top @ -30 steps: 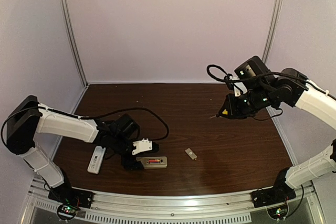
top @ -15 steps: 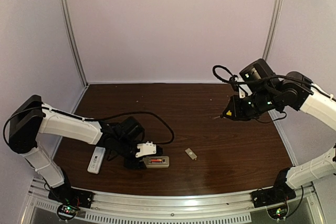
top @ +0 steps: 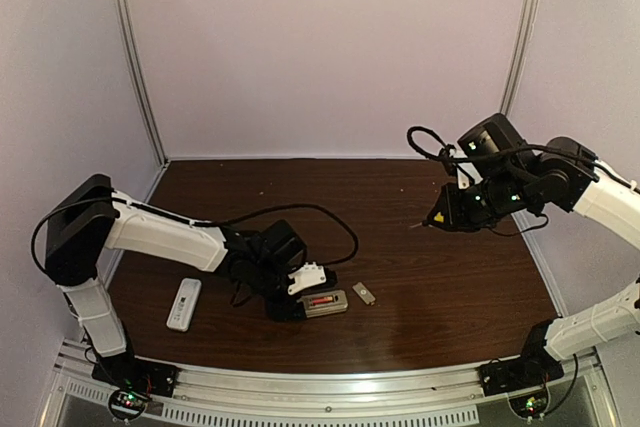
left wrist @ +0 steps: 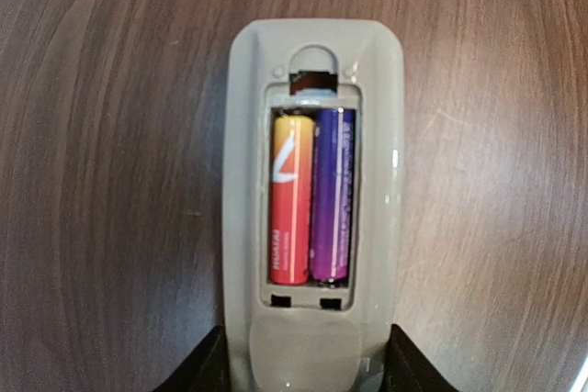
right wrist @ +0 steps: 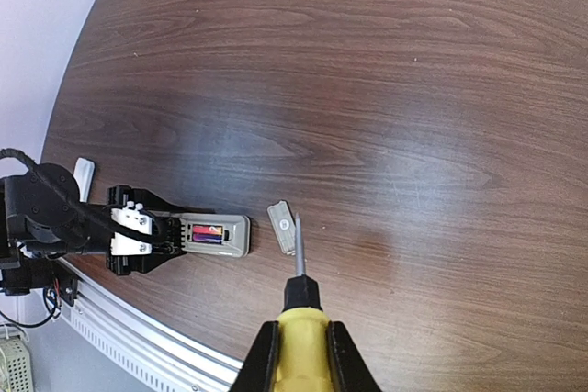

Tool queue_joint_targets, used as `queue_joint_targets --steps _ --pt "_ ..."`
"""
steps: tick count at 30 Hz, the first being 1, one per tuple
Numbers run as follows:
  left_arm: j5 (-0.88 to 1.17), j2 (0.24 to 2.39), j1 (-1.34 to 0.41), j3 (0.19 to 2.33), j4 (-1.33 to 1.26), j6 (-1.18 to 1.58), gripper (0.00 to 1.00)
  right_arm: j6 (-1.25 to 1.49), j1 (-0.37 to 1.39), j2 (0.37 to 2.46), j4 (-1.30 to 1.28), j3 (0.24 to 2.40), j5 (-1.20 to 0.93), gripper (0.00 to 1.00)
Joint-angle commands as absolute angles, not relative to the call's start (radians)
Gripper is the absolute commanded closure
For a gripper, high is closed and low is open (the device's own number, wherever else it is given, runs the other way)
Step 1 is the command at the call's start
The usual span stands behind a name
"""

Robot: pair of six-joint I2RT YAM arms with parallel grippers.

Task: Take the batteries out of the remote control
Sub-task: Move the remote control without the battery cover to the center of the board, then pick up the remote control without the battery cover from the center of the board.

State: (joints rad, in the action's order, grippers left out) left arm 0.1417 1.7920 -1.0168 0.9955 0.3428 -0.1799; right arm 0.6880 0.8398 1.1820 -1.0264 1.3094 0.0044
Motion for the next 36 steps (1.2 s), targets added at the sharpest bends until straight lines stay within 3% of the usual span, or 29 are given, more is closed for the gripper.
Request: queue_joint_targets --steps 1,9,18,21,25,36 --pt "0.175 1.838 -1.058 1.021 0.282 -0.113 0.55 0.698 0.835 1.156 -1.042 1.301 0.027 1.00" --pt "0.173 1.852 -1.070 0.996 0.266 -0.085 0.41 0.710 0.834 1.134 -1.036 1.276 0.024 1.00" --pt "0.166 1.820 -1.072 1.003 0.257 -0.104 0.34 0.712 0.834 1.143 -1.021 1.269 0.024 1.00" --pt "0.163 1.794 -1.071 1.003 0.258 -0.128 0.27 0.715 0.835 1.146 -1.013 1.273 0.026 1.00" --pt "0.141 1.750 -1.071 0.995 0.245 -0.146 0.04 0.715 0.835 1.147 -1.015 1.282 0.035 1.00" --pt "0.036 1.573 -1.060 0.902 0.089 -0.115 0.03 0.708 0.834 1.166 -1.024 1.296 0.047 1.00"
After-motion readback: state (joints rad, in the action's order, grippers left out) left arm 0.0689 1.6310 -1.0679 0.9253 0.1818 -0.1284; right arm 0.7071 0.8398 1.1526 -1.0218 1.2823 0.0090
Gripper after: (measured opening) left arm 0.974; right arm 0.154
